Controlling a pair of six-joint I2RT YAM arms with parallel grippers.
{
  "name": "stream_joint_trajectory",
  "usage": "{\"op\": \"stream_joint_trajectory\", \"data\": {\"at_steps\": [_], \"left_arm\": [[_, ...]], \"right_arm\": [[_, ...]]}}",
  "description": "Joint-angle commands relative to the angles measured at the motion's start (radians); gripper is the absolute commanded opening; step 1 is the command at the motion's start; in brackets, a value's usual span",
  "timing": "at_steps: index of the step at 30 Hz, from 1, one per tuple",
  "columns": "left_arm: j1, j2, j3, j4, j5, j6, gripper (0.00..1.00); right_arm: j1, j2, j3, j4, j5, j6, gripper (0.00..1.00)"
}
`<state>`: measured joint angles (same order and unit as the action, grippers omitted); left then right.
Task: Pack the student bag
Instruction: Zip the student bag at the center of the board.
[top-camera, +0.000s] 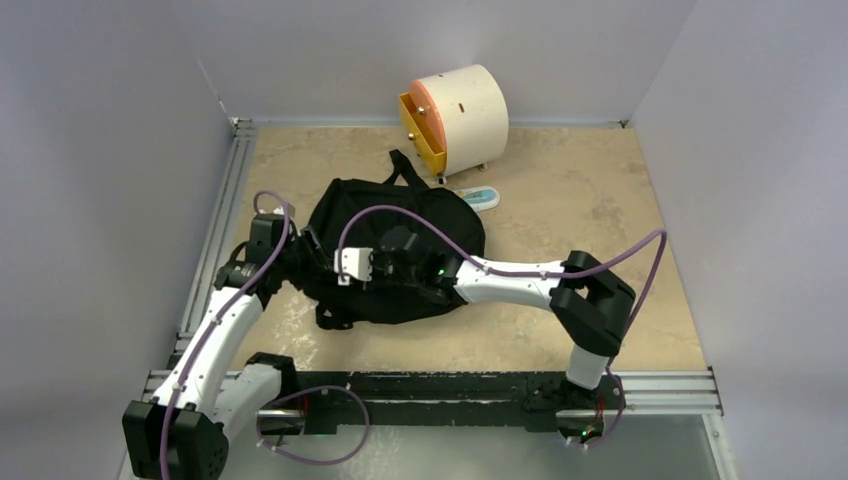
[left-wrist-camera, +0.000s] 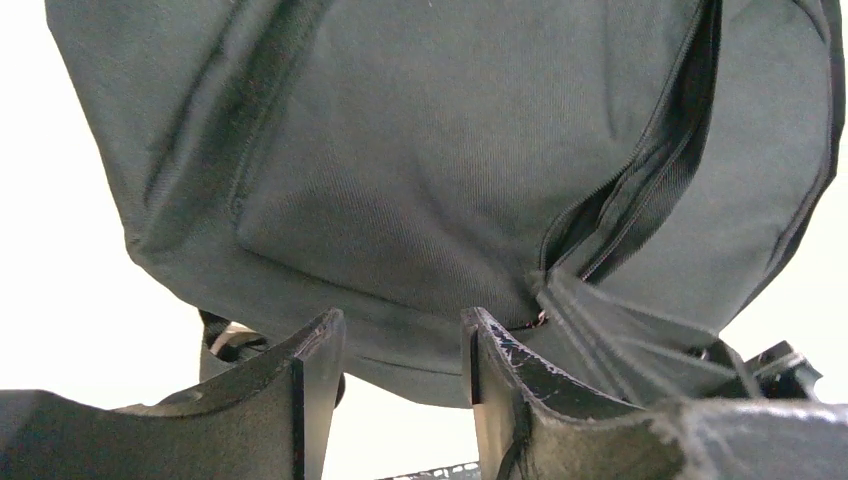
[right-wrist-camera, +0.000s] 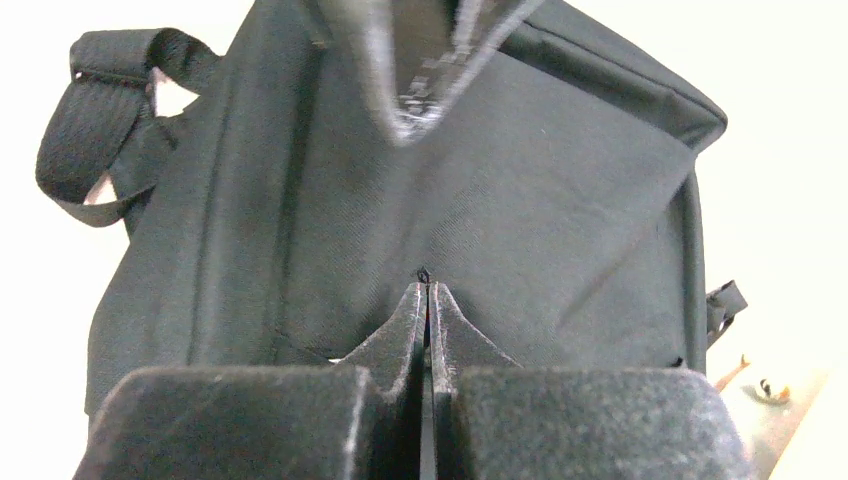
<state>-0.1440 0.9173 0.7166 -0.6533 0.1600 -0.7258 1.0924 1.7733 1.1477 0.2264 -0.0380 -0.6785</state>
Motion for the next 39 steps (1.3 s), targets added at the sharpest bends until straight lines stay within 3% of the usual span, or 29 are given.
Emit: {"op": "stream_joint_trajectory", "data": {"at_steps": [1, 8, 17, 26, 39], "left_arm": [[0.007, -0.031, -0.021, 0.047, 0.095, -0.057, 0.46], [0.007, -0.082, -0.084, 0.067, 0.168, -0.115, 0.47], [-0.016, -0.096, -0.197, 0.193, 0.251, -0.265, 0.51], [-0.19, -0.123, -0.222, 0.304, 0.112, -0.446, 0.54], [-0.193, -0.045, -0.251, 0.396, 0.043, -0.475, 0.53]], "right_arm": [[-0.056, -0.056, -0.018, 0.129, -0.046, 0.193, 0.0], [-0.133, -0.052, -0.026, 0.187, -0.067, 0.345, 0.0], [-0.149, -0.053, -0.022, 0.191, -0.101, 0.41, 0.0], [-0.151, -0.071, -0.042, 0.216, -0.124, 0.446, 0.0], [-0.154, -0.09, -0.063, 0.239, -0.124, 0.479, 0.0]]}}
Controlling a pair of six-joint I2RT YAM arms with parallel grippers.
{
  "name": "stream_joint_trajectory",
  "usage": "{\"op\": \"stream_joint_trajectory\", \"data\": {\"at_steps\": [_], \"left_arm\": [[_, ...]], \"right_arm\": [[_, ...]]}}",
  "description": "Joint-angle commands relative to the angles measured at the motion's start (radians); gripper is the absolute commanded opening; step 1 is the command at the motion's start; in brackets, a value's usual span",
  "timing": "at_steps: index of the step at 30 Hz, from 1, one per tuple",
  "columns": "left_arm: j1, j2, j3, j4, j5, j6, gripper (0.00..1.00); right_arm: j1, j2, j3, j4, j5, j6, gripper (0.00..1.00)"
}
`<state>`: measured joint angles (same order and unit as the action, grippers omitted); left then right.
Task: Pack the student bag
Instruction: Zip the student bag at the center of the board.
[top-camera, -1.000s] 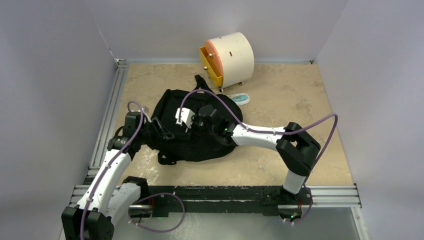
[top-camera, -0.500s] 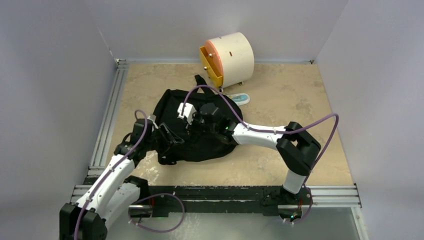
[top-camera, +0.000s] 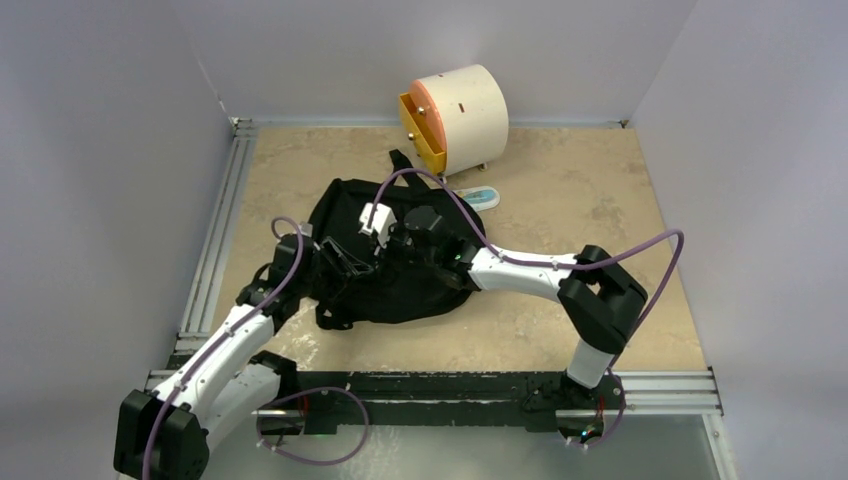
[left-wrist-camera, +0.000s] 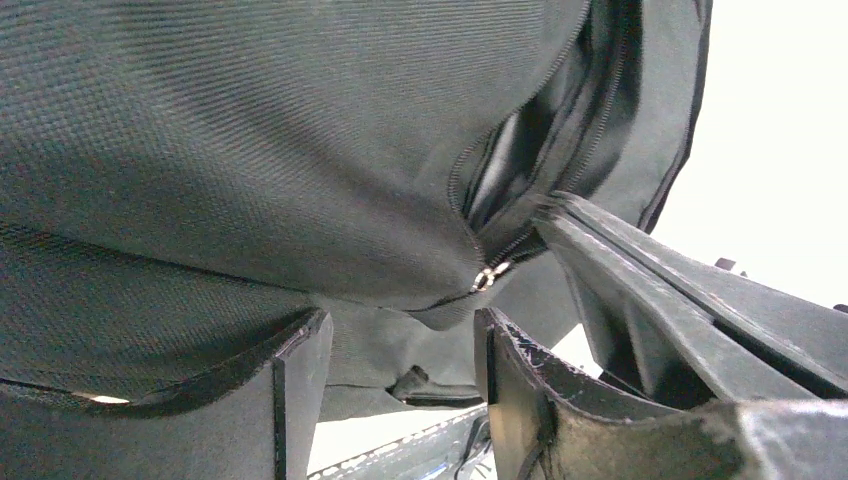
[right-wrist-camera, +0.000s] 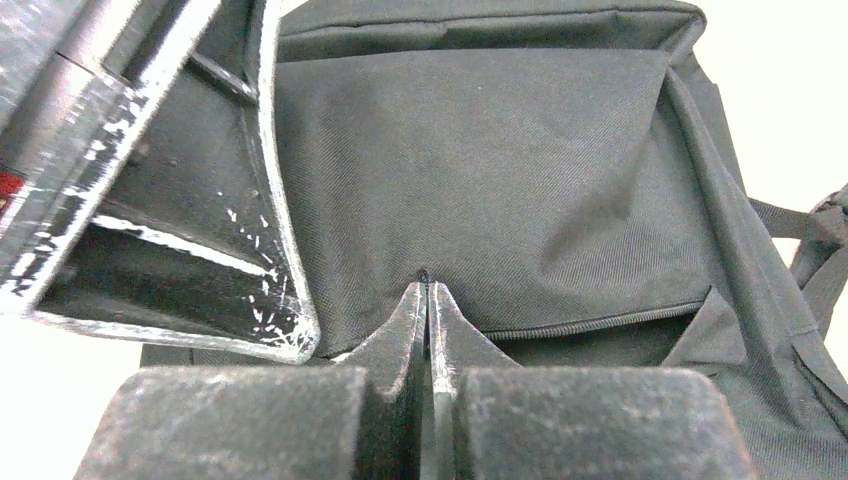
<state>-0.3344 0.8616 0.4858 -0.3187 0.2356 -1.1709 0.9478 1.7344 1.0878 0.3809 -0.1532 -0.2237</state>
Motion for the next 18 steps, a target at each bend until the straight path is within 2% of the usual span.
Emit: {"op": "stream_joint_trajectory", "data": {"at_steps": [1, 12, 15, 18], "left_arm": [[-0.003, 0.009, -0.027, 0.06, -0.034, -0.03, 0.53], [-0.003, 0.011, -0.086, 0.095, -0.081, -0.045, 0.46], [-0.004, 0.039, -0.083, 0.12, -0.087, -0.039, 0.41], [-0.003, 0.063, -0.082, 0.143, -0.088, -0.032, 0.3]], "right_arm": [[-0.01, -0.052, -0.003, 0.085, -0.009, 0.026, 0.0], [-0.012, -0.05, -0.002, 0.083, -0.025, 0.035, 0.0], [-0.012, -0.052, -0.003, 0.085, -0.028, 0.04, 0.0], [-0.013, -0.052, -0.003, 0.085, -0.032, 0.041, 0.0]]}}
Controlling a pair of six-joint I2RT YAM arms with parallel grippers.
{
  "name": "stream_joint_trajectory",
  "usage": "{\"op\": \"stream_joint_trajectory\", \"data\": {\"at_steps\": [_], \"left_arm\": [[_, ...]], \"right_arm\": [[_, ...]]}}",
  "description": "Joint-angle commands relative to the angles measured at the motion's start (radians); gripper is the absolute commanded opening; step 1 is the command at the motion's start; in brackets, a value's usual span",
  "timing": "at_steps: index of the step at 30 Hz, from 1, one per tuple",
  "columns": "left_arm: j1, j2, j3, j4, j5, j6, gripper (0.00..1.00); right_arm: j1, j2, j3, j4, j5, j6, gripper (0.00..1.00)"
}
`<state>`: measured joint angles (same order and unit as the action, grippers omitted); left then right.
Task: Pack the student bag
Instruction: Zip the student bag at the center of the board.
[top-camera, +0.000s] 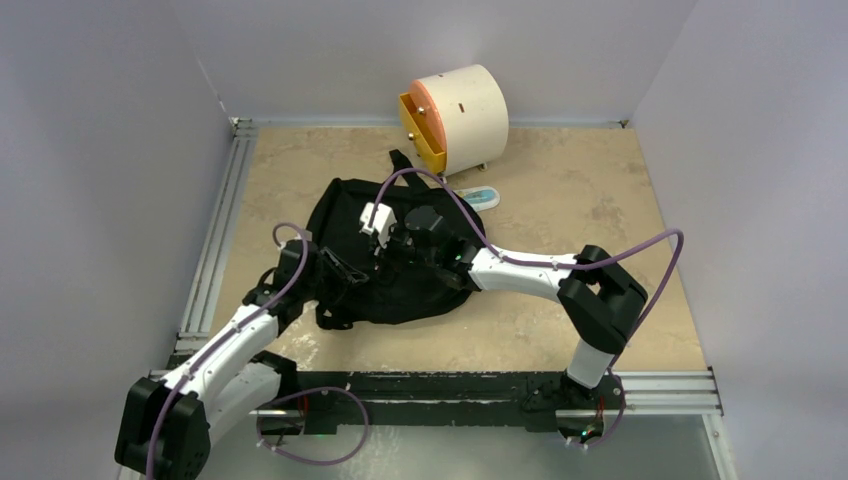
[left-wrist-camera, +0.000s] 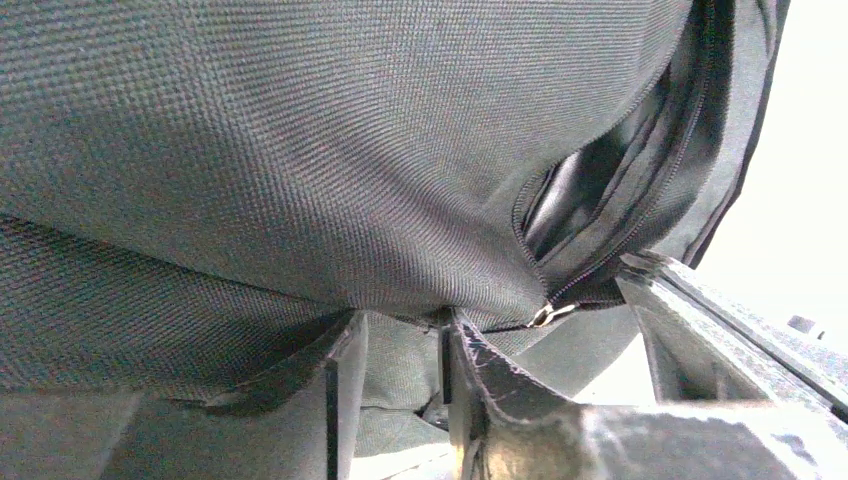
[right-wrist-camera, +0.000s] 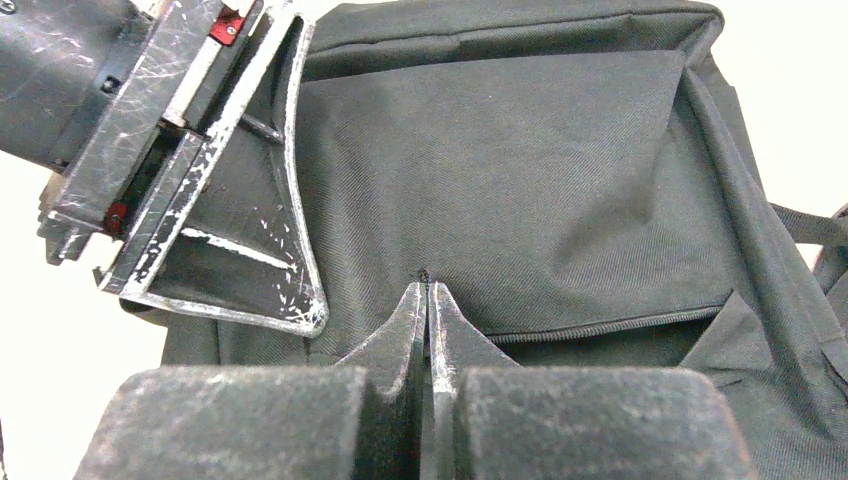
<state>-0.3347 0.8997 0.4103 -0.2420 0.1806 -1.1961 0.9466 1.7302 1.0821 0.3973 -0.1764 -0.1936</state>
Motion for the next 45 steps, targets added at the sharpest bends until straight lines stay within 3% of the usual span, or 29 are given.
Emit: {"op": "stream_joint_trajectory", "data": {"at_steps": [1, 4, 6, 24, 45], "left_arm": [[-0.003, 0.031, -0.007, 0.074, -0.033, -0.003, 0.24], [-0.004, 0.039, -0.011, 0.084, -0.035, 0.014, 0.06], [-0.003, 0.038, -0.017, 0.078, -0.038, 0.026, 0.0], [-0.004, -0.042, -0.158, 0.008, -0.02, 0.042, 0.0], [-0.003, -0.027, -0.178, 0.006, -0.019, 0.062, 0.0]], "right_arm": [[-0.011, -0.048, 0.002, 0.068, -0.008, 0.011, 0.0], [-0.014, -0.046, 0.002, 0.076, 0.006, 0.014, 0.0], [-0.025, -0.038, 0.008, 0.076, 0.024, 0.016, 0.0], [-0.158, 0.09, 0.156, 0.06, 0.201, 0.042, 0.0], [-0.259, 0.288, 0.357, 0.109, 0.388, -0.103, 0.0]]}}
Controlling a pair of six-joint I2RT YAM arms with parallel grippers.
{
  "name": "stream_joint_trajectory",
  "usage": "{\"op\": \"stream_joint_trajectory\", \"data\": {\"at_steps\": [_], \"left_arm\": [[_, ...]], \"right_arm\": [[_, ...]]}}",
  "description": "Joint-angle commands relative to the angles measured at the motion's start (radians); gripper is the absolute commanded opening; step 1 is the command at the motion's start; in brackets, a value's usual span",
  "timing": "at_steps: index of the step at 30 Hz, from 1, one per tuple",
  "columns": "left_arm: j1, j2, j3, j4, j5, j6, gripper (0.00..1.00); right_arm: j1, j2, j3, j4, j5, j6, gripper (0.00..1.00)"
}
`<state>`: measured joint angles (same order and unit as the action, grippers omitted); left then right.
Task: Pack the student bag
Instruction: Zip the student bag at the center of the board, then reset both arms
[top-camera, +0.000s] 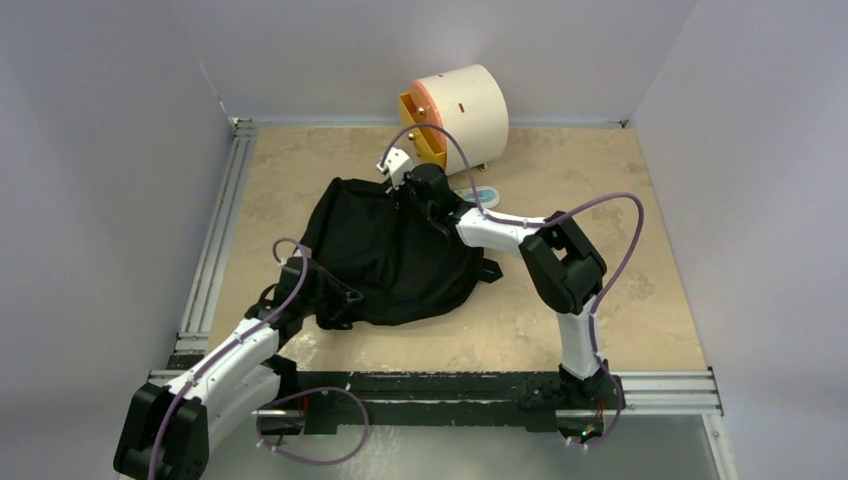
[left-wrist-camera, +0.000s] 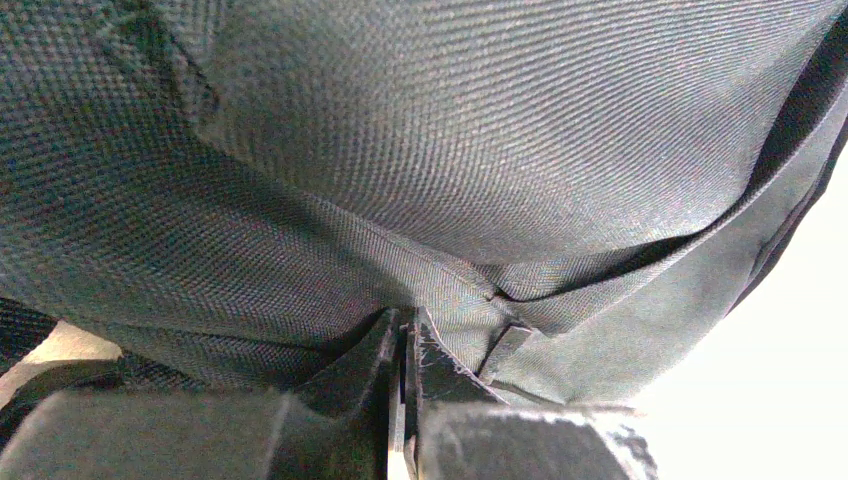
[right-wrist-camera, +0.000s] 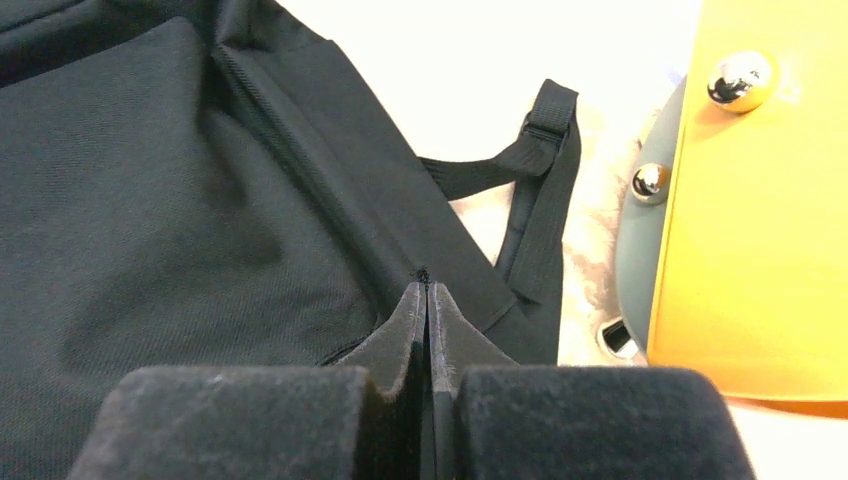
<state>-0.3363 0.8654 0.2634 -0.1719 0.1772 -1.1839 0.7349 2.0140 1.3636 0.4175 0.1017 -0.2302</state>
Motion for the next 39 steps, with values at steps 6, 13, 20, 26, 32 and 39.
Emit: {"op": "stream_joint_trajectory", "data": {"at_steps": [6, 13, 20, 26, 32, 39], "left_arm": [[-0.001, 0.015, -0.033, -0.059, -0.015, 0.056, 0.0], [-0.001, 0.005, -0.042, -0.06, -0.018, 0.055, 0.0], [-0.001, 0.007, -0.045, -0.058, -0.016, 0.056, 0.0], [-0.002, 0.018, -0.047, -0.052, -0.016, 0.059, 0.0], [-0.002, 0.024, -0.05, -0.043, -0.013, 0.058, 0.0], [-0.001, 0.014, 0.034, -0.09, -0.028, 0.096, 0.0]], "right_arm": [[-0.07, 0.069, 0.157, 0.075, 0.116, -0.058, 0.0], [-0.079, 0.136, 0.231, 0.032, 0.208, -0.052, 0.0], [-0.103, 0.16, 0.245, 0.016, 0.259, -0.048, 0.0], [-0.115, 0.168, 0.251, 0.025, 0.277, -0.056, 0.0], [-0.122, 0.166, 0.262, 0.008, 0.259, -0.043, 0.0], [-0.122, 0.034, 0.169, 0.065, 0.026, 0.044, 0.08]]}}
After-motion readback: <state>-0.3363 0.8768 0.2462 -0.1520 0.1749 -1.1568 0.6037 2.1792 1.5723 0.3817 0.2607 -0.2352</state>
